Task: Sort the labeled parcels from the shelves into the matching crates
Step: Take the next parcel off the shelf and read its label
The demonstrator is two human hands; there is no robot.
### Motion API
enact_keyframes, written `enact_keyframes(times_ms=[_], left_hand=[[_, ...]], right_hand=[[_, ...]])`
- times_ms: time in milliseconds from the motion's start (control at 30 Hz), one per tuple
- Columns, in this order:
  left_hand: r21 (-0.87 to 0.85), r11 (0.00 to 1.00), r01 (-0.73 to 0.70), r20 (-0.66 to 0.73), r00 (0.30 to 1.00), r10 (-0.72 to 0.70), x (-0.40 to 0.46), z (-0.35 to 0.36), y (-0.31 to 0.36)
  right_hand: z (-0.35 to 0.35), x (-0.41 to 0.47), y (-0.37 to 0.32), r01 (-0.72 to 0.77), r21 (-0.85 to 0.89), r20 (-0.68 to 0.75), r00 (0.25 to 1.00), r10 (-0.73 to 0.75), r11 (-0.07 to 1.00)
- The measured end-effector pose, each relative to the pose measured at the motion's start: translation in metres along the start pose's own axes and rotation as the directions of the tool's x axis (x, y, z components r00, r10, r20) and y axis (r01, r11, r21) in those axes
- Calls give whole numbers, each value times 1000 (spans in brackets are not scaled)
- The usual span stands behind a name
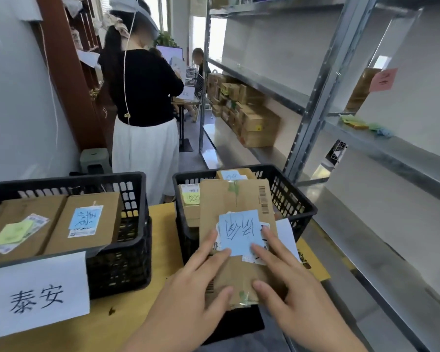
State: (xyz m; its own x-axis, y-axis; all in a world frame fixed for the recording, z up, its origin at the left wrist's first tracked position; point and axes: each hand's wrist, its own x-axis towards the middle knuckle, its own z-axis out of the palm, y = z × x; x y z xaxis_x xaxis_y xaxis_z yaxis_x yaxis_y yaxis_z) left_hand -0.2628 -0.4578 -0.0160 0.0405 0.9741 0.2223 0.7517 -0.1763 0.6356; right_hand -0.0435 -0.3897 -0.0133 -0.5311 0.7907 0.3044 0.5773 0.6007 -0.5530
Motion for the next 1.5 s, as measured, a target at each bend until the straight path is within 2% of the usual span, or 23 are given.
enact_keyframes(times_ms=[233, 400, 633, 867, 1067, 1233, 1500], left_hand=[[48, 998, -28, -54, 998, 30, 114, 18, 46], [63, 997, -47, -65, 997, 51, 222, 54, 73], [69, 997, 39, -63, 997, -35, 320, 107, 84], [69, 991, 110, -35, 994, -108, 368, 136, 69], [74, 986, 150, -58, 988, -145, 404, 142, 61], [59, 988, 146, -62, 988, -143, 422, 142, 62], [-69, 982, 174, -103, 978, -180, 412, 146, 42]], right_hand=[[-80, 68, 69, 30, -29, -58, 998, -31, 999], [-140, 132, 147, 1, -55, 0, 1000, -1, 998], [-171, 187, 244, -52, -54, 113, 992, 58, 997], [-163, 229, 301, -87, 39, 194, 978, 78, 995], [-158, 260, 334, -141, 127, 190, 975, 116, 982], [-160, 273, 347, -169, 122, 183, 972, 146, 978], [-152, 288, 343, -113, 88, 208, 974, 93, 990]])
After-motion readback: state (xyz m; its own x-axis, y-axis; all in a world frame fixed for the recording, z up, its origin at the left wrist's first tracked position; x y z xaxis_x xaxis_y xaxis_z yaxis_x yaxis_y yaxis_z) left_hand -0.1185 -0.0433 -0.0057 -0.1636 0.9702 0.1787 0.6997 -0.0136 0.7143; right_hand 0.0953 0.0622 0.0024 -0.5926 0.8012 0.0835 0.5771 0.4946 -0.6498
